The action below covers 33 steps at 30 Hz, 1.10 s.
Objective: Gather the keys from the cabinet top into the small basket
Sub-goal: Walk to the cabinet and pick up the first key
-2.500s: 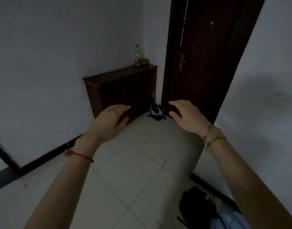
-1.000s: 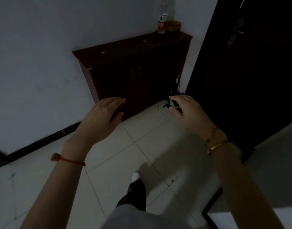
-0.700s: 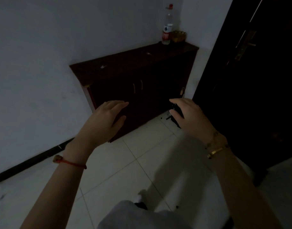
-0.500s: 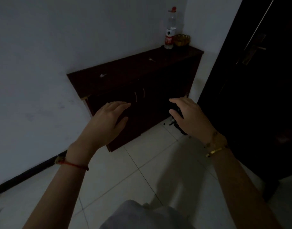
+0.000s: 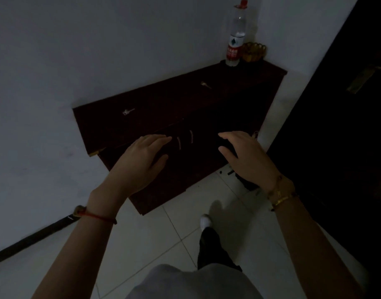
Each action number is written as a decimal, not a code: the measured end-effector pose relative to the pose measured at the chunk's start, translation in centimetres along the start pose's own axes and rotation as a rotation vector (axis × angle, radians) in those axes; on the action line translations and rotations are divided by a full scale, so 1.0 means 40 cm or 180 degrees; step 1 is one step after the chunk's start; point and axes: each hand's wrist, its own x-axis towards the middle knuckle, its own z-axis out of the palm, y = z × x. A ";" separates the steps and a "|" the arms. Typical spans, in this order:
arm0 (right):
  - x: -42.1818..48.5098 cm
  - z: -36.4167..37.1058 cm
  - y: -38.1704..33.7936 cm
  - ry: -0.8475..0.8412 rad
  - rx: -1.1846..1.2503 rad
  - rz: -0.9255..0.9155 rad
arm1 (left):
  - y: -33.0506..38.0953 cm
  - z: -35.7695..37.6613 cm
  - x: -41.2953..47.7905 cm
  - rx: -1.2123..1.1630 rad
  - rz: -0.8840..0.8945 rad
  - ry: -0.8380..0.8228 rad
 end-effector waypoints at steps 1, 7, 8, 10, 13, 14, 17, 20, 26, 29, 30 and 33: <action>0.040 0.008 0.015 -0.0009 0.0032 -0.0039 | -0.015 0.008 0.032 0.0013 -0.0047 -0.0002; 0.323 0.012 0.094 -0.0221 -0.0051 -0.0426 | -0.093 0.024 0.224 0.0072 -0.0461 0.0093; 0.376 0.008 0.103 -0.0238 -0.0067 -0.0488 | -0.106 0.020 0.259 0.0078 -0.0532 0.0143; 0.458 0.002 0.110 -0.0247 -0.0068 -0.0597 | -0.125 0.012 0.309 0.0106 -0.0626 0.0217; 0.618 0.001 0.122 -0.0379 -0.0049 -0.0850 | -0.164 0.003 0.405 0.0096 -0.0880 0.0398; 0.661 0.004 0.123 -0.0408 -0.0035 -0.0932 | -0.175 0.001 0.425 0.0095 -0.0946 0.0446; 0.769 0.024 0.121 -0.0513 -0.0007 -0.1170 | -0.202 0.001 0.473 0.0042 -0.1205 0.0519; 0.844 0.056 0.105 -0.0639 0.0049 -0.1379 | -0.225 0.002 0.497 0.0026 -0.1427 0.0519; 0.928 0.139 0.066 -0.0850 0.0140 -0.1709 | -0.280 0.005 0.512 0.0079 -0.1827 0.0507; 0.952 0.181 0.052 -0.0923 0.0177 -0.1758 | -0.314 0.019 0.509 0.0047 -0.1915 0.0489; 0.959 0.194 0.046 -0.0952 0.0180 -0.1765 | -0.326 0.024 0.506 0.0043 -0.1931 0.0490; 0.991 0.232 0.026 -0.1021 0.0179 -0.1832 | -0.375 0.040 0.506 0.0047 -0.2004 0.0519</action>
